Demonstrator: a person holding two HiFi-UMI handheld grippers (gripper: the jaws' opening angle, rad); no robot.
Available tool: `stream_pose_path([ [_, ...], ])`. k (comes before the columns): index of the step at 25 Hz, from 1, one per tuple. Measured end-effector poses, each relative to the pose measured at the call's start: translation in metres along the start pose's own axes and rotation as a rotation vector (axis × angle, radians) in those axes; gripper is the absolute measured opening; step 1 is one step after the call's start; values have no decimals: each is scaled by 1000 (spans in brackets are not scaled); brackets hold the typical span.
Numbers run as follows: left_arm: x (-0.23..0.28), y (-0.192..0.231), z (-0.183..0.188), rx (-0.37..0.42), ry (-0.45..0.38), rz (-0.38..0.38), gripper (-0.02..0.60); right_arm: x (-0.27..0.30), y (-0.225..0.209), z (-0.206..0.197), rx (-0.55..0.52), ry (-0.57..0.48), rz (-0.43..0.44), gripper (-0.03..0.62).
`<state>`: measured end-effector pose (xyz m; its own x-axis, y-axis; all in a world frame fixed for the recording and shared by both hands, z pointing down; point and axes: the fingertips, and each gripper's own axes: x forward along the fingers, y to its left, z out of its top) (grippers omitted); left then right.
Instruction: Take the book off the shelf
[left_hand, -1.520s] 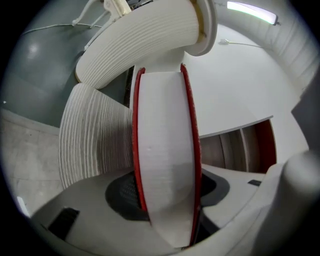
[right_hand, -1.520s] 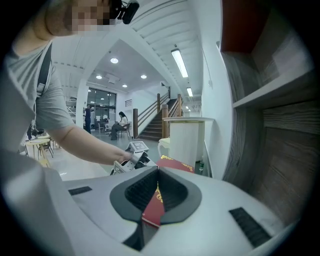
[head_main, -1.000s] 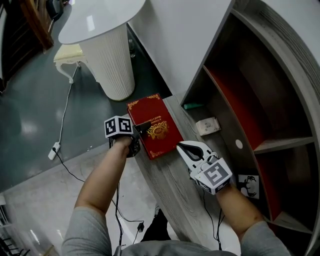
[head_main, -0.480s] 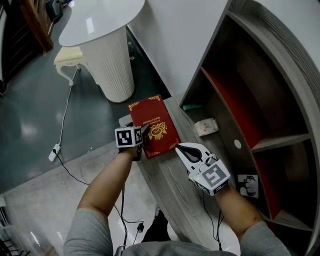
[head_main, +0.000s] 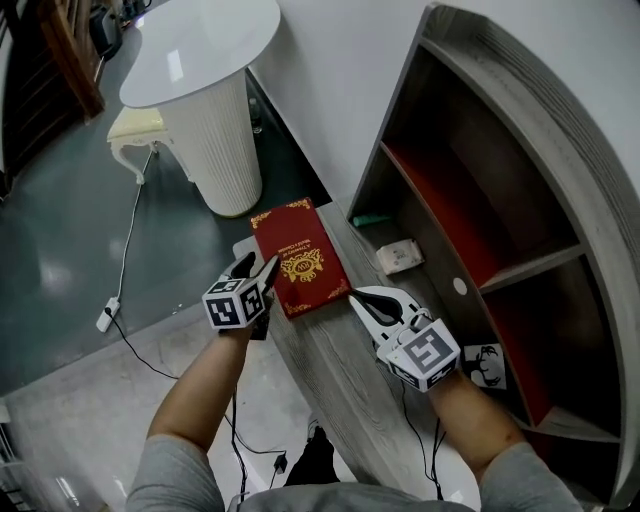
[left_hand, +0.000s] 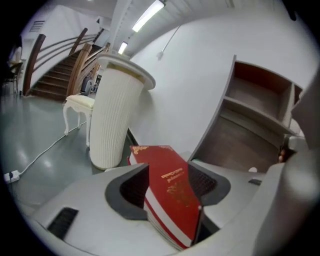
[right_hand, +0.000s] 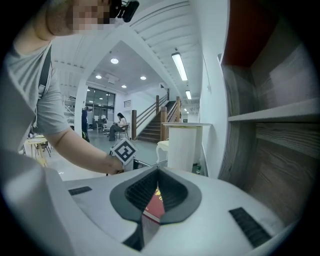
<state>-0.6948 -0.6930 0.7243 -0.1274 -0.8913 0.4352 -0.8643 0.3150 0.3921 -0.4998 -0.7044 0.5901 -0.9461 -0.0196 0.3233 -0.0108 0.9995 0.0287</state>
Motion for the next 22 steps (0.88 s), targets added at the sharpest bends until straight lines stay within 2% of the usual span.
stream_pose_path([
  [7,-78,-89,42,35,-200,-215,144,-50,6,20,0,-22,-50,25],
  [10,-109,-140,53,51,-259,-297,40,-84,14,30,13,-40,-76,23],
  [11,-119,-159,55,61,-270,-326,26,-97,18,33,20,-47,-84,23],
  [15,-152,-237,55,74,-282,-465,20,-158,35,43,48,-75,-123,18],
  [22,-216,-383,35,126,-250,-708,22,-283,58,57,127,-140,-221,17],
])
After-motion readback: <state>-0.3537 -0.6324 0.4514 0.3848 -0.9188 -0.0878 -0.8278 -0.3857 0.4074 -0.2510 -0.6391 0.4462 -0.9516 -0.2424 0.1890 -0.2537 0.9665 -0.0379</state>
